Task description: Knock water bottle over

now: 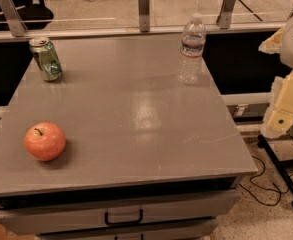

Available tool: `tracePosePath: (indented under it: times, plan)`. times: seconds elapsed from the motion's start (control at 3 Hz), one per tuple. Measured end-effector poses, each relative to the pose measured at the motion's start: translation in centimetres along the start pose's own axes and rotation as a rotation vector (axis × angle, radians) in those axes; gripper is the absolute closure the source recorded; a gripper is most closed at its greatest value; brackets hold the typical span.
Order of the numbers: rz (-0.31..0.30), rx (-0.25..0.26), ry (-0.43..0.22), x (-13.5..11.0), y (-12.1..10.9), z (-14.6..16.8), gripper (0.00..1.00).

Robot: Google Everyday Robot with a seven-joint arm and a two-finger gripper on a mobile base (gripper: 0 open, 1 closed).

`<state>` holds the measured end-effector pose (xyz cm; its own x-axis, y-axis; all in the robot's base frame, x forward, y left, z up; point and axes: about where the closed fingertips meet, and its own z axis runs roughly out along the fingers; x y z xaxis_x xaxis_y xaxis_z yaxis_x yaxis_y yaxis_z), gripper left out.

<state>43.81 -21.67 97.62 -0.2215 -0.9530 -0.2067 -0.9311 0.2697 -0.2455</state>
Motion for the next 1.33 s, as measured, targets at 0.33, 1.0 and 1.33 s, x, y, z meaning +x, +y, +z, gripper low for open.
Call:
tracePosePath:
  times: [0.33, 1.0, 1.33]
  plan:
    - [0.0, 0.0, 0.0, 0.0, 0.0, 0.0, 0.0]
    - [0.051, 0.072, -0.077, -1.0, -2.7, 2.0, 0.0]
    - [0.085, 0.123, -0.158, -3.1, -5.3, 4.0, 0.0]
